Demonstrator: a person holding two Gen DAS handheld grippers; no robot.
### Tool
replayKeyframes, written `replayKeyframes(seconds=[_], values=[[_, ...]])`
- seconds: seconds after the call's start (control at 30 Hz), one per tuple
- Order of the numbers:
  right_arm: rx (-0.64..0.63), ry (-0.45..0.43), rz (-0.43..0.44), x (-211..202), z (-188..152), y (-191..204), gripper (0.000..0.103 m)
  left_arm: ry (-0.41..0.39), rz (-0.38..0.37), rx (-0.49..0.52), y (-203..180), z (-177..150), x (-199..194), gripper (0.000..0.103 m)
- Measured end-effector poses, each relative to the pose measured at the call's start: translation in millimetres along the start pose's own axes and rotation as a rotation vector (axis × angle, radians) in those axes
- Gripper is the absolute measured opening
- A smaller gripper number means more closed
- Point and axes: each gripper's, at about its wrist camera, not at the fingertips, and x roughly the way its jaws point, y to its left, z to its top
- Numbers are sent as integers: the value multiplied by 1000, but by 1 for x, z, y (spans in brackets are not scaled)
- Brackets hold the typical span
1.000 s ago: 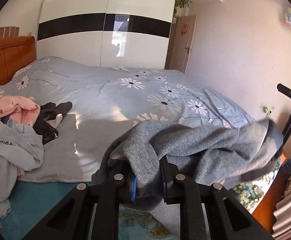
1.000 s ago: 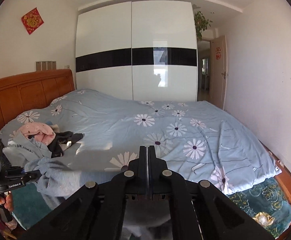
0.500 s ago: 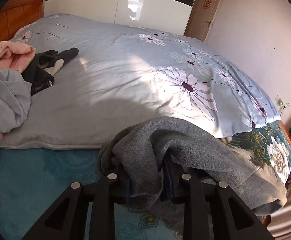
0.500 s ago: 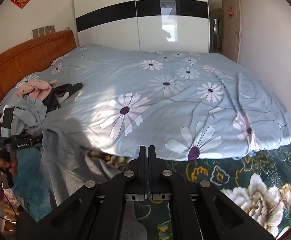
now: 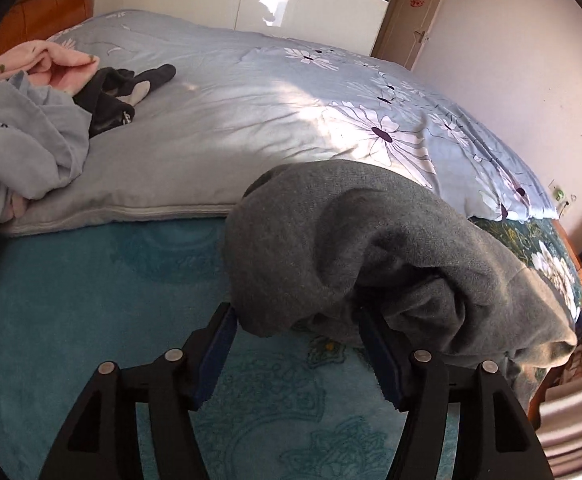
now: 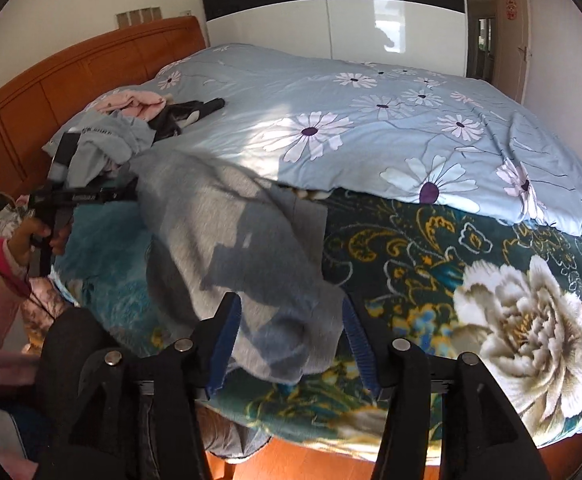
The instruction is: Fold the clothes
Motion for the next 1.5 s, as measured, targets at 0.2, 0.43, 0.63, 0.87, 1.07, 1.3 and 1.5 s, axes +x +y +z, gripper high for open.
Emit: replayKeyframes(seconds=[0.2, 0.43, 0.63, 0.87, 1.07, 1.3, 1.5], values=[[-19, 80, -8, 52, -7, 18, 55, 1, -10, 106, -35, -22, -19, 67], [120, -7, -23, 64, 61, -24, 15, 17, -5, 185, -65, -19, -14, 67], [232, -116, -87, 63, 147, -74, 13, 29, -44, 236, -95, -11, -6, 67], [356, -150, -216, 79, 204, -130, 12, 78, -47, 308, -125, -21, 14, 67], [424, -20, -216, 116, 174, -164, 16, 114, -38, 230, -112, -26, 21, 67], [355, -151, -222, 55, 128, -146, 45, 151, -127, 30, -87, -26, 29, 67], [277, -40, -34, 101, 94, -92, 45, 157, -128, -13, -101, -23, 43, 67]])
